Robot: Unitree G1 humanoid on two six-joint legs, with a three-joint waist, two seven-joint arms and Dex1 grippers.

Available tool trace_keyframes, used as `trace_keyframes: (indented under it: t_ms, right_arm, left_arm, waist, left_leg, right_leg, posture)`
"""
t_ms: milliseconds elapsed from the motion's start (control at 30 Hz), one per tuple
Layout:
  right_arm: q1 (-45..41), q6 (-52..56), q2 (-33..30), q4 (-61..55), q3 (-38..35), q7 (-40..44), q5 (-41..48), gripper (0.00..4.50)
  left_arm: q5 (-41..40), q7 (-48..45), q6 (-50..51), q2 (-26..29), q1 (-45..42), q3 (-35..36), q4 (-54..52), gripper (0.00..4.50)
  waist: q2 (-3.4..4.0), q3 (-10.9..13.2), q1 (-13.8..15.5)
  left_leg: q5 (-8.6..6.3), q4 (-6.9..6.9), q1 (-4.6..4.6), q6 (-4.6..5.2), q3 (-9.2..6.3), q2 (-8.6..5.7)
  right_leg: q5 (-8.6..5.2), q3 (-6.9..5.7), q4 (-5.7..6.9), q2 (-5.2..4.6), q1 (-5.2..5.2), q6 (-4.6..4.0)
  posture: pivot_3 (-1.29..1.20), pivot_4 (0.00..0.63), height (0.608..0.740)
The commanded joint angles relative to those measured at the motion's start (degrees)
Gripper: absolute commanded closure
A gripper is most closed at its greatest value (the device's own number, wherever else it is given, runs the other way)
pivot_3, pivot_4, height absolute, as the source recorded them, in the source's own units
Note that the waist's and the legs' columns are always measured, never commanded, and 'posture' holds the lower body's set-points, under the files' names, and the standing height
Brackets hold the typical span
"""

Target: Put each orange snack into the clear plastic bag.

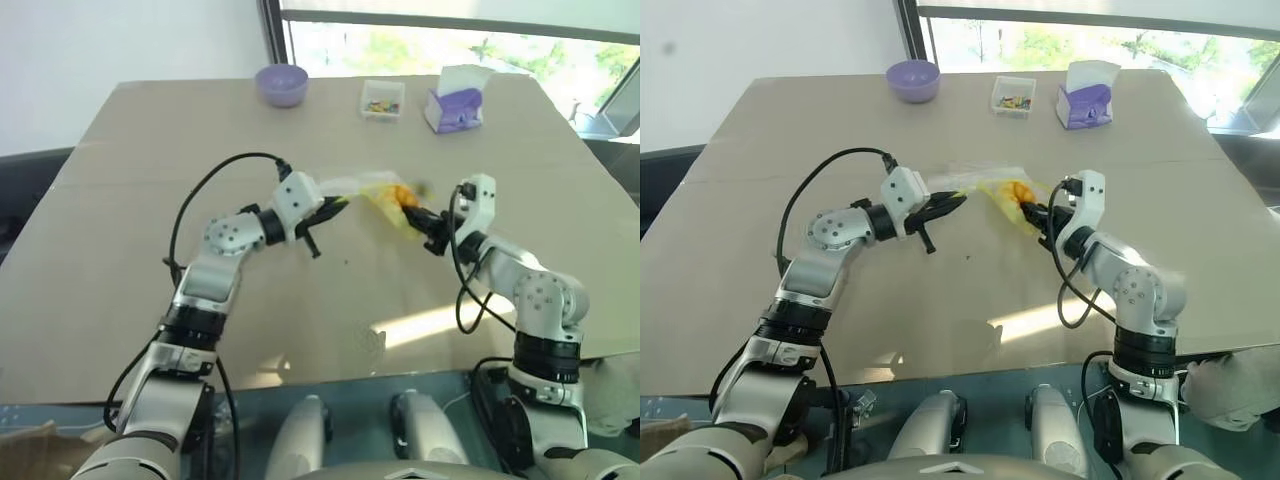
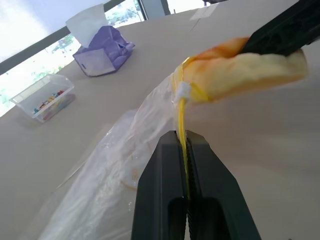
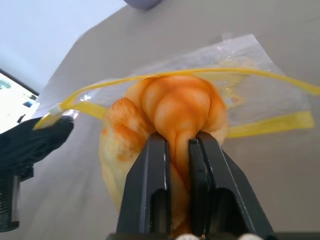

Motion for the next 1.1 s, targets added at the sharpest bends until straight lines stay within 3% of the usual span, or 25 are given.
trace_keyframes:
  t_ms: [33,433,467,533,700,833,933,1067,1100]
  right_arm:
    - [-2.1,-2.0,-2.4,0.5,2.4,2.3,-1.5,4.15]
    - [-7.2,-10.0,-0.8,10.8,4.8,4.5,-5.8,4.15]
    - [-7.6,-10.9,-0.3,12.1,4.3,4.0,-6.1,3.63]
    - [-8.1,-11.6,0.7,13.7,3.2,3.5,-5.6,3.32]
    - [-7.5,-9.9,1.3,12.2,1.6,2.9,-4.1,1.03]
    - [-5.5,-9.9,0.1,8.2,1.4,3.6,-3.9,1.03]
    - [-2.4,-12.2,-4.3,2.2,4.0,6.9,-6.2,1.03]
    - [1.2,-16.5,-10.1,-4.6,6.4,10.3,-9.2,0.06]
    - [1.9,-17.8,-11.1,-5.7,7.1,10.8,-10.2,0.06]
  left_arm:
    - [-0.2,-1.6,-2.6,1.1,0.7,0.0,-3.4,4.5]
    - [-4.6,-10.4,-5.7,2.6,4.6,-0.7,-6.5,4.5]
    - [-4.8,-10.3,-5.4,2.5,4.6,-0.6,-6.4,4.5]
    - [-6.1,-10.6,-4.3,2.1,4.6,-0.1,-6.2,4.5]
    - [-9.5,-9.3,-0.4,1.5,3.7,2.5,-4.1,4.5]
    - [-11.8,-7.2,3.5,0.6,1.8,5.1,-2.3,4.5]
    - [-12.9,-4.9,6.5,-0.1,-0.4,7.1,-0.5,4.5]
    - [-15.9,-3.7,11.1,-1.0,-2.6,9.2,-0.6,4.5]
    - [-16.5,-3.6,12.0,-1.1,-2.8,9.6,-0.8,4.5]
  waist:
    - [0.0,0.0,-0.1]
    - [0.02,0.0,-0.3]
    - [0.02,0.0,-0.2]
    - [0.02,0.0,-0.2]
    - [0.02,0.0,-0.2]
    - [0.02,0.0,-0.2]
    - [0.02,0.0,0.0]
    - [0.02,0.0,-0.1]
    - [0.02,0.0,-0.1]
  left_leg:
    - [0.0,0.0,-0.03,0.0,0.0,0.0]
    - [0.0,0.0,-0.13,0.0,0.01,0.02]
    - [0.0,0.0,-0.17,0.0,-0.01,0.02]
    - [0.0,0.01,-0.19,0.0,-0.02,0.02]
    - [0.0,0.01,-0.27,0.0,-0.01,0.02]
    - [0.0,0.01,-0.27,0.0,-0.03,0.02]
    - [0.0,0.02,-0.31,0.0,-0.06,0.01]
    - [0.0,0.05,-0.35,0.01,-0.06,-0.01]
    - [0.0,0.05,-0.35,0.01,-0.07,-0.01]
  right_leg:
    - [0.0,0.0,0.01,0.0,-0.03,0.0]
    - [0.0,0.0,0.01,0.01,-0.15,0.0]
    - [0.0,-0.02,0.01,0.01,-0.19,0.0]
    - [0.0,-0.03,0.0,0.01,-0.19,0.0]
    - [0.0,-0.02,0.0,0.01,-0.27,0.0]
    - [0.0,-0.03,0.02,0.01,-0.28,0.0]
    - [0.0,-0.07,0.0,0.01,-0.27,0.0]
    - [0.0,-0.07,-0.02,-0.01,-0.28,0.01]
    - [0.0,-0.08,-0.03,-0.01,-0.28,0.01]
  posture:
    - [0.0,0.15,0.74]
    - [0.0,0.15,0.74]
    - [0.0,0.15,0.74]
    - [0.0,0.15,0.74]
    - [0.0,0.15,0.74]
    - [0.0,0.15,0.74]
    - [0.0,0.15,0.74]
    - [0.0,0.15,0.74]
    - [0.0,0.15,0.74]
